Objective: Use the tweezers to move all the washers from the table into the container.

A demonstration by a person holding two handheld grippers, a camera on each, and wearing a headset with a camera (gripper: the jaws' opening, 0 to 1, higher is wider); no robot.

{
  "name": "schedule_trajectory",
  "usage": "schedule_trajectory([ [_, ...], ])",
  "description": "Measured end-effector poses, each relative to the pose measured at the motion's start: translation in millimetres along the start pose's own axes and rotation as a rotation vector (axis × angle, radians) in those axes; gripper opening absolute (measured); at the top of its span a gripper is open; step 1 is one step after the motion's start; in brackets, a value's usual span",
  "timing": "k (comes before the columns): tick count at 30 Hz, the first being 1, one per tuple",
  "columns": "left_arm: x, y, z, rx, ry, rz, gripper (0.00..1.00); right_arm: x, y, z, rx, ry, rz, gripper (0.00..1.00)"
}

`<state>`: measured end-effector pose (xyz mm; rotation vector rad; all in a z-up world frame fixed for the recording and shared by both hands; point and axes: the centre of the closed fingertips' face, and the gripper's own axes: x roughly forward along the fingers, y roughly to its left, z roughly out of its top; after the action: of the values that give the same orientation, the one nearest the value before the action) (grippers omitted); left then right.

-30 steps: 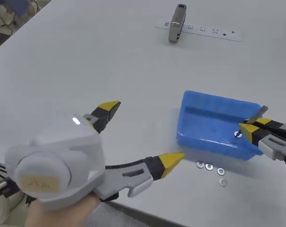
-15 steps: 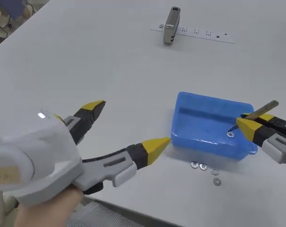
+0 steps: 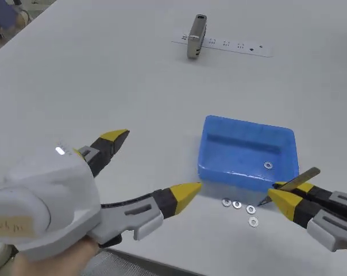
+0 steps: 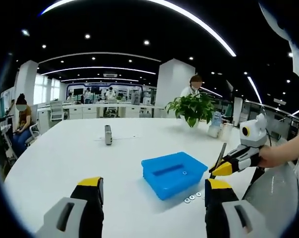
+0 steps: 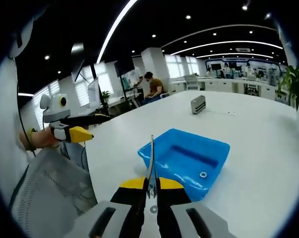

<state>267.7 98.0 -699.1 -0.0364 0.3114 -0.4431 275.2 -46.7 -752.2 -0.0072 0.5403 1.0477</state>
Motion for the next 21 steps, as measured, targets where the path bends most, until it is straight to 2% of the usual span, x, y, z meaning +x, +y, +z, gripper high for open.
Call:
schedule_trajectory([
  [5,0.2,-0.2,-0.8,0.0,0.003,-0.005,0.86,5.1,1.6,-15.9,0.009,0.042,0.008,0.04],
  [10,-0.1,1.2,-1.8,0.0,0.007,0.0,0.84,6.7,1.7,-23.8,0.023,0.056,0.006,0.04],
  [16,-1.0,5.1,-1.9,-0.013,0.002,0.005,0.84,8.3,0.4,-26.6,0.019,0.066,0.002,0.04],
  [21,-0.9,3.8,-1.2,-0.018,0.0,0.002,0.83,10.1,3.9,-27.6,-0.004,0.073,0.012,0.04],
])
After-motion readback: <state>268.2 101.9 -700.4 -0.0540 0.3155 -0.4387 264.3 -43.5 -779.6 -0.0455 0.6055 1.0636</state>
